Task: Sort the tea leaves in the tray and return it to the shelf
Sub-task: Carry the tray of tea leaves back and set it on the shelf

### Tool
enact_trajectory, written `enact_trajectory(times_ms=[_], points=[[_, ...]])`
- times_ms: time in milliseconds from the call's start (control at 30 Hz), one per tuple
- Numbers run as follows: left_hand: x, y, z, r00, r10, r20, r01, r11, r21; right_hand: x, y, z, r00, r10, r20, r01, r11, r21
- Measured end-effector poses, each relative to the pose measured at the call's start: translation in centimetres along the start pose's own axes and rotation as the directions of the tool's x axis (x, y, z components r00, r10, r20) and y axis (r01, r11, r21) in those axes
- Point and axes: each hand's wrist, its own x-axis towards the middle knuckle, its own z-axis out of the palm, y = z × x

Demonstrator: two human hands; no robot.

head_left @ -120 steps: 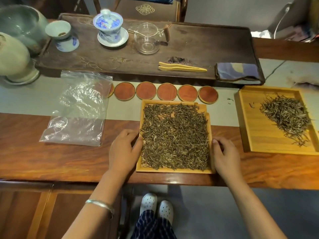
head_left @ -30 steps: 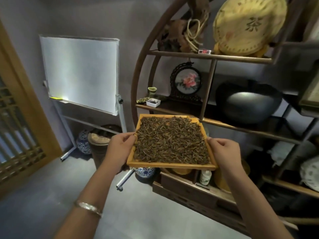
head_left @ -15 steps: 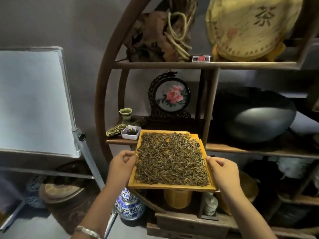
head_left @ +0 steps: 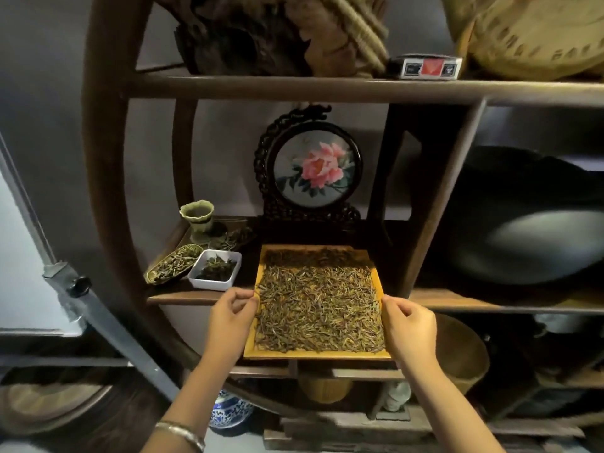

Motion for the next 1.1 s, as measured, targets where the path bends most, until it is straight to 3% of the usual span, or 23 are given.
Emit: enact_trajectory(times_ms=[700,1100], points=[[3.2,-2.2,-0.9,0.997,0.076,0.025,-0.080,0.955,0.287,1.3,1.4,3.5,0.997,-0.016,-0.070,0.008,0.995,-0.101],[5.0,-2.6,-0.3,0.999,0.045,0.016,-0.048,0.947,0.317,2.1,1.8,4.4,0.996,-0.012,-0.091,0.000,0.991,-0.134]])
